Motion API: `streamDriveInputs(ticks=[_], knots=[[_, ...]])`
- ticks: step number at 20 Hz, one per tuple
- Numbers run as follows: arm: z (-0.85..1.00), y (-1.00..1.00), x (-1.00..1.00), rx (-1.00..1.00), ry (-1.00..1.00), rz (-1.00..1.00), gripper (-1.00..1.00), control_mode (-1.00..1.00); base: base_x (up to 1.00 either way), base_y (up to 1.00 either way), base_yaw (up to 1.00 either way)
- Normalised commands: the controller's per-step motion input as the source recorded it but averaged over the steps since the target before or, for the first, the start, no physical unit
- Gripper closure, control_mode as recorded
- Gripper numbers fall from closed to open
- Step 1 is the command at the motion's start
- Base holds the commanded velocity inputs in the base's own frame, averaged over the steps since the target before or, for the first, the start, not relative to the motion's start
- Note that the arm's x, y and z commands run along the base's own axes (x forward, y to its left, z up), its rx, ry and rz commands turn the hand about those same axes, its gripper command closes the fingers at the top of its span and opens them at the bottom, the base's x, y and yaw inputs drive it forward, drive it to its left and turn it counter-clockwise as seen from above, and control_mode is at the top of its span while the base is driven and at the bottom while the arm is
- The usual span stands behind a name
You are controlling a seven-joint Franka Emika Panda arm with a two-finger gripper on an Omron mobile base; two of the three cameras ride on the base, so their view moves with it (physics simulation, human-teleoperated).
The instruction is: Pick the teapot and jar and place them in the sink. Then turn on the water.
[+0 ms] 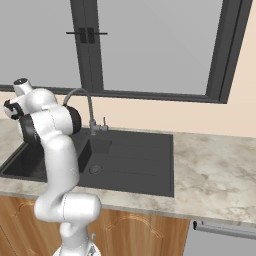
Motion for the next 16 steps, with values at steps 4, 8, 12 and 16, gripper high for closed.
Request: streamDriveInputs(ticks=[4, 8, 12, 16], knots=[[-0.17, 0.0, 0.33, 0.0, 0.0, -0.02, 1.0, -1.0, 0.0, 0.0, 0.0], [-0.14, 0.0, 0.21, 0.0, 0.0, -0.01, 1.0, -1.0, 0.0, 0.0, 0.0], [-0.2, 0.0, 0.08, 0.0, 0.02, 0.0, 1.0, -1.0, 0.0, 0.0, 0.0], [-0.21, 0.0, 0.06, 0.0, 0.03, 0.0, 1.0, -1.0, 0.0, 0.0, 0.0]])
